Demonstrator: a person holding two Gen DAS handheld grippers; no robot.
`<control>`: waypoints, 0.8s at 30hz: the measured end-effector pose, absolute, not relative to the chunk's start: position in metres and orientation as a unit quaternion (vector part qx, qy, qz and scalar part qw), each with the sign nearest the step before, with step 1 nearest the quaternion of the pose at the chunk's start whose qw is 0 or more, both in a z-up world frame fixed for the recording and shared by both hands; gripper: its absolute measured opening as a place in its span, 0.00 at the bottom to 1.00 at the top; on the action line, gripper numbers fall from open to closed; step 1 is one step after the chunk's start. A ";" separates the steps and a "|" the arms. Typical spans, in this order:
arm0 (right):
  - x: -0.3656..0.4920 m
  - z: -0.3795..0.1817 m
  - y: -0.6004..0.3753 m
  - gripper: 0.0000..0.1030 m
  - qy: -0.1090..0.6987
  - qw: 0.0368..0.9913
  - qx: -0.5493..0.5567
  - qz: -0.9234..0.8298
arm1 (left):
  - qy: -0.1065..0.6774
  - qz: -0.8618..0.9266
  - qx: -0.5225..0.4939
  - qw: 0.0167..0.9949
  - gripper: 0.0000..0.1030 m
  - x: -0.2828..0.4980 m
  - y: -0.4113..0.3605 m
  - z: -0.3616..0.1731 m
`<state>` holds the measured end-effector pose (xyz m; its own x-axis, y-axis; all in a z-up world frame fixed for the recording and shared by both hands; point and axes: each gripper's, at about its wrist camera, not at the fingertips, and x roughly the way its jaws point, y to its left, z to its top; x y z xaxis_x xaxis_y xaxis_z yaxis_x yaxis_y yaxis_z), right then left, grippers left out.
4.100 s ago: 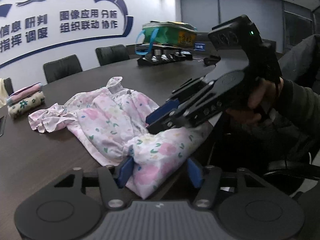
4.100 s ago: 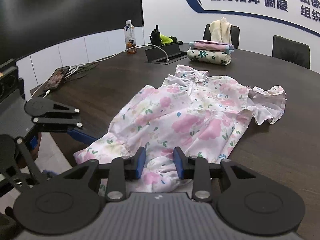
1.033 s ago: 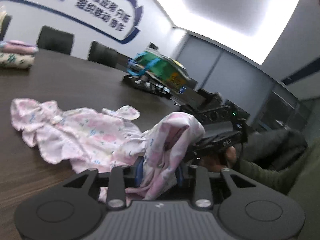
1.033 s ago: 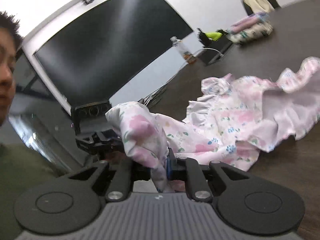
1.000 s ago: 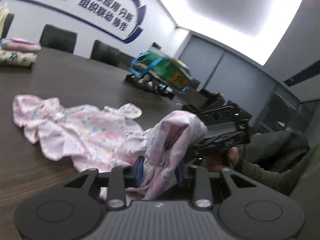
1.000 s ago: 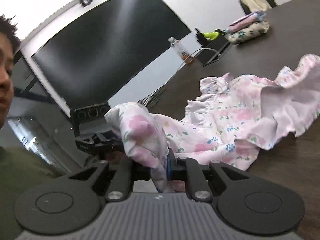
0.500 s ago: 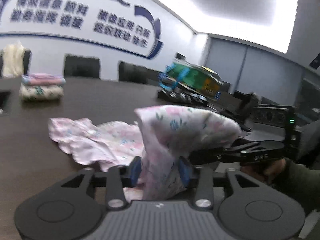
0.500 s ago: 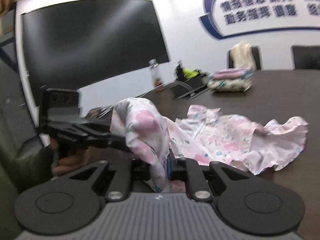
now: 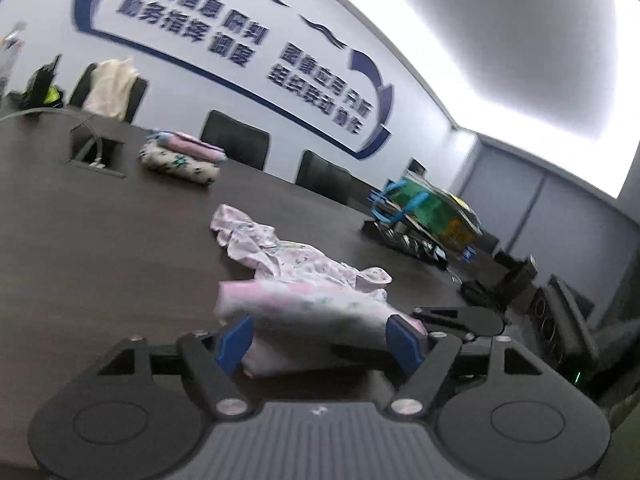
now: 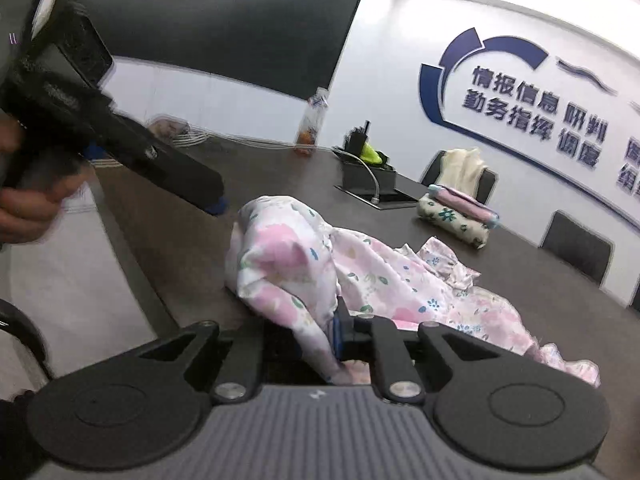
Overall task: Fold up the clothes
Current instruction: 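Carry the held hem over the dress toward the collar with both grippers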
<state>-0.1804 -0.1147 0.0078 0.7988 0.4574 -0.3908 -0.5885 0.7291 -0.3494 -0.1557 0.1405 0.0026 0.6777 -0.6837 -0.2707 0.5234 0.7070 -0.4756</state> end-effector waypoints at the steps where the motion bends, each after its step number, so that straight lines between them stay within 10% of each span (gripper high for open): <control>1: -0.178 0.006 -0.105 0.17 0.145 0.917 -0.242 0.281 | 0.223 -0.330 -0.190 0.897 0.73 -0.155 0.141 0.002; 4: -0.175 0.008 -0.089 0.51 0.171 0.909 -0.237 0.299 | 0.249 -0.295 -0.194 0.902 0.73 -0.145 0.137 0.001; 9: -0.177 0.036 -0.118 0.67 0.196 0.896 -0.152 0.368 | 0.269 -0.283 -0.194 0.900 0.65 -0.136 0.128 0.003; 19: -0.101 0.074 -0.229 0.66 0.187 0.958 -0.070 0.205 | 0.280 -0.267 -0.191 0.902 0.22 -0.118 0.110 0.009; 24: -0.011 0.048 -0.234 0.35 0.270 0.942 -0.120 0.159 | 0.232 -0.280 -0.135 0.922 0.16 -0.107 0.093 0.030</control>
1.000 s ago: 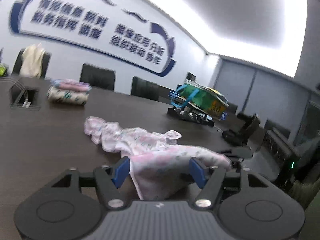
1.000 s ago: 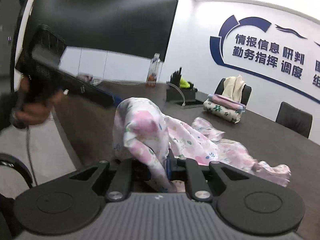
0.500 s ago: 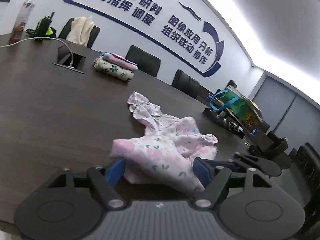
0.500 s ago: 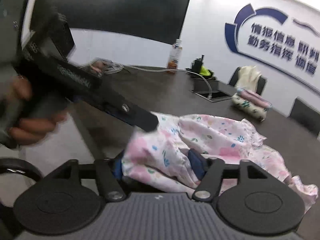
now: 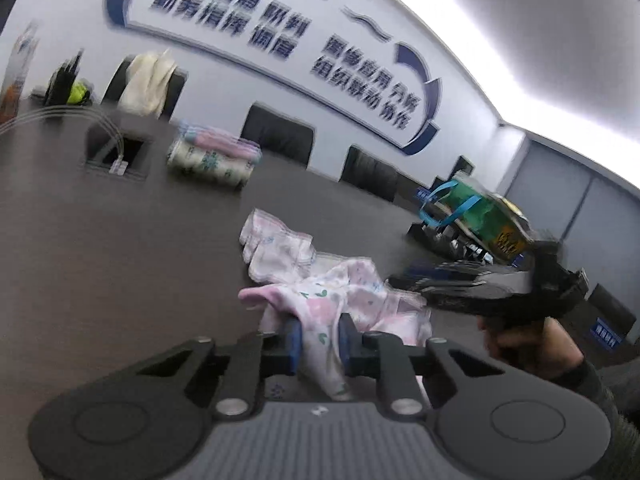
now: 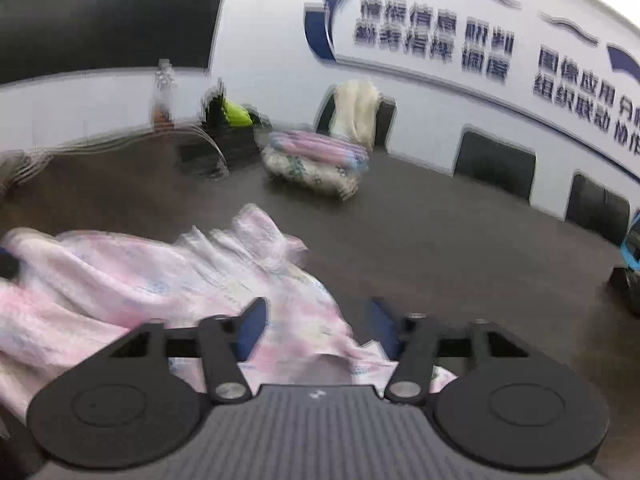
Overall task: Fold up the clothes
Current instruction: 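Carry the held hem over the dress toward the collar with both grippers, then lay the hem down near the collar and open both grippers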
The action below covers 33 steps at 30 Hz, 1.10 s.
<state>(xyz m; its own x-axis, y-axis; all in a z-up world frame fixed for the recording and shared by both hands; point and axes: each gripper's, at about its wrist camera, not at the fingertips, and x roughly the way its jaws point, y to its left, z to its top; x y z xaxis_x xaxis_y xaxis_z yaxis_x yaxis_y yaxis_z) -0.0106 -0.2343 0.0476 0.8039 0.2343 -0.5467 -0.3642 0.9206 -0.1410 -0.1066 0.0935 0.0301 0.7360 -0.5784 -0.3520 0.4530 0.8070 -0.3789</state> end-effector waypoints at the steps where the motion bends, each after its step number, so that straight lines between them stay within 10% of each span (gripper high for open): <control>1: 0.000 0.043 -0.235 0.23 0.289 0.937 -0.113 0.160 | 0.232 -0.280 -0.122 0.923 0.16 -0.105 0.090 0.033; 7: 0.006 0.024 -0.242 0.01 0.326 0.929 -0.116 0.128 | 0.209 -0.292 -0.088 0.929 0.15 -0.105 0.082 0.035; 16: -0.067 0.022 -0.295 0.01 0.333 0.940 -0.077 -0.006 | 0.227 -0.260 -0.065 0.936 0.17 -0.098 0.088 0.029; 20: -0.093 0.022 -0.309 0.01 0.333 0.942 -0.045 -0.021 | 0.202 -0.238 -0.022 0.950 0.31 -0.125 0.089 0.032; 24: -0.119 0.031 -0.323 0.04 0.311 0.950 -0.022 -0.021 | 0.146 -0.267 0.010 0.952 0.77 -0.154 0.067 0.054; 33: -0.115 0.051 -0.297 0.23 0.250 0.962 -0.031 0.108 | 0.218 -0.228 0.168 0.934 0.74 -0.108 -0.054 0.018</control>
<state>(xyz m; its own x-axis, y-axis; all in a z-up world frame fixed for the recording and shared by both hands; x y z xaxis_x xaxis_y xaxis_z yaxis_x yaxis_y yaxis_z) -0.1153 -0.2972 0.0511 0.8515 0.1913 -0.4881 -0.2225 0.9749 -0.0060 -0.1081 -0.0539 0.0176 0.8012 -0.3518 -0.4840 0.4984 0.8400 0.2146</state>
